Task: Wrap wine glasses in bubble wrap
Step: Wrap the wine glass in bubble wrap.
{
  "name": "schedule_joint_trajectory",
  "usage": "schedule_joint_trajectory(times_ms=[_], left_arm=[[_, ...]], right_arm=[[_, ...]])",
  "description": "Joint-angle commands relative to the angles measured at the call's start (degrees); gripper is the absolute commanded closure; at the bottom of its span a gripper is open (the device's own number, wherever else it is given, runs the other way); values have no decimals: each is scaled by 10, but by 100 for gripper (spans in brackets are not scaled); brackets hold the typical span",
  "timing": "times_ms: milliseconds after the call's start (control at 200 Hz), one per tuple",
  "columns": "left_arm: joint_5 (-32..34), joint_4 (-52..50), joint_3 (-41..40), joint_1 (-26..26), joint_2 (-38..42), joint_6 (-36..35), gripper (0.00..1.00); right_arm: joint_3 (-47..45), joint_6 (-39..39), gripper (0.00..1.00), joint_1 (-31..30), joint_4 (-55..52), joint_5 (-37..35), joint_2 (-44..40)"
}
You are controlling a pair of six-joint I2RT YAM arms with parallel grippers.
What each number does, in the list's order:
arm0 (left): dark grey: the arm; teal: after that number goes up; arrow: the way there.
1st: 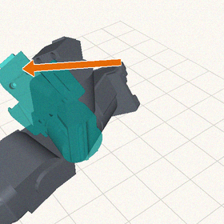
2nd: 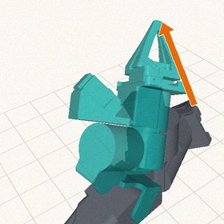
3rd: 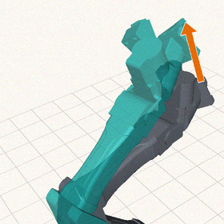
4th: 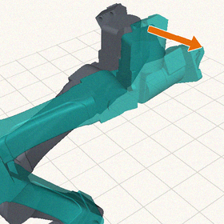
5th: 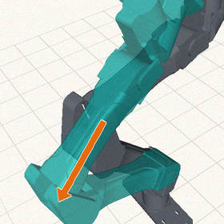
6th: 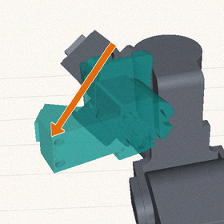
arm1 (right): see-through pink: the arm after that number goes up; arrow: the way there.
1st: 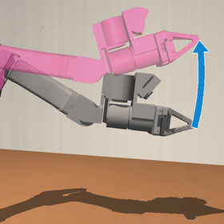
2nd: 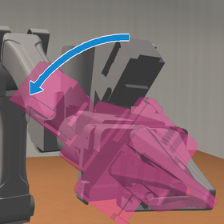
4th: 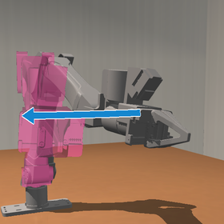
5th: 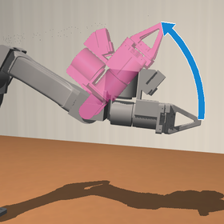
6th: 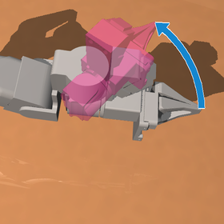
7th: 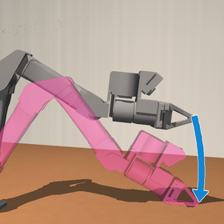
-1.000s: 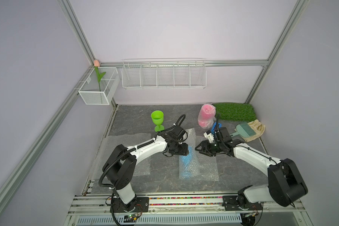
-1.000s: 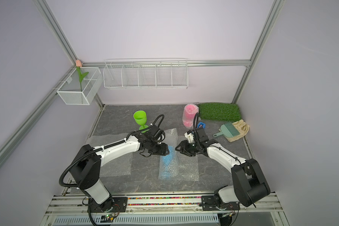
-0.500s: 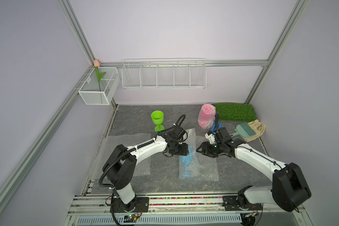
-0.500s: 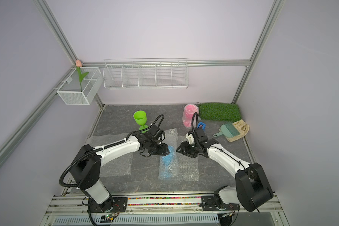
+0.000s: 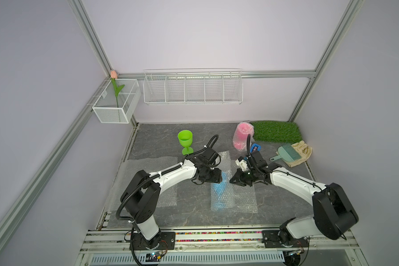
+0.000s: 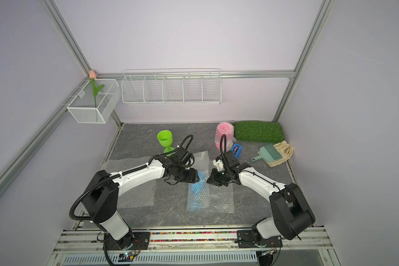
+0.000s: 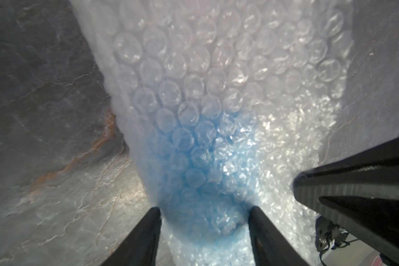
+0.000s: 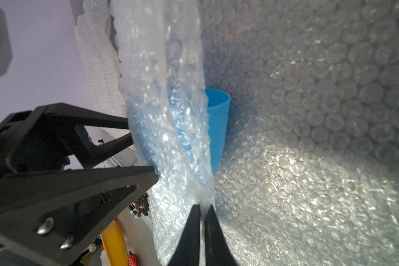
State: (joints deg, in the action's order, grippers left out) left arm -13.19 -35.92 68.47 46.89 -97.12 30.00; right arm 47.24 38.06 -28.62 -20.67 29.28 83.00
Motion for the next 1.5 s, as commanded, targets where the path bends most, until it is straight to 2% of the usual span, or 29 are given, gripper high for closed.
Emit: schedule_joint_trajectory(times_ms=[0, 120, 135, 175, 190, 315, 470, 720, 1250, 1389, 1494], left_arm=[[32, -20, 11, 2, 33, 12, 34], [34, -5, 4, 4, 41, 35, 23], [33, -3, 4, 4, 40, 38, 19], [30, 4, 4, 6, 35, 43, 2], [30, 6, 5, 7, 32, 46, 0], [20, 12, 25, 16, -4, 63, 0], [53, -1, 56, 33, -46, 80, 0], [52, 0, 88, 40, -91, 94, 0], [41, 4, 105, 50, -142, 106, 0], [36, 14, 99, 50, -143, 104, 10], [34, 26, 92, 49, -136, 100, 17]], right_arm=[[3, -10, 93, 4, -11, -19, 8], [2, -15, 93, 7, -13, -20, 19], [2, -16, 93, 7, -14, -21, 21], [2, -17, 93, 9, -16, -24, 23], [2, -17, 93, 9, -16, -24, 24], [0, -25, 93, 13, -19, -30, 34], [-11, -32, 93, 24, -12, -28, 43], [-20, -39, 93, 30, 14, -8, 64], [-27, -85, 93, 69, -3, -19, 81], [-27, -88, 92, 70, -12, -18, 74], [-26, -89, 88, 71, -28, -29, 56]])
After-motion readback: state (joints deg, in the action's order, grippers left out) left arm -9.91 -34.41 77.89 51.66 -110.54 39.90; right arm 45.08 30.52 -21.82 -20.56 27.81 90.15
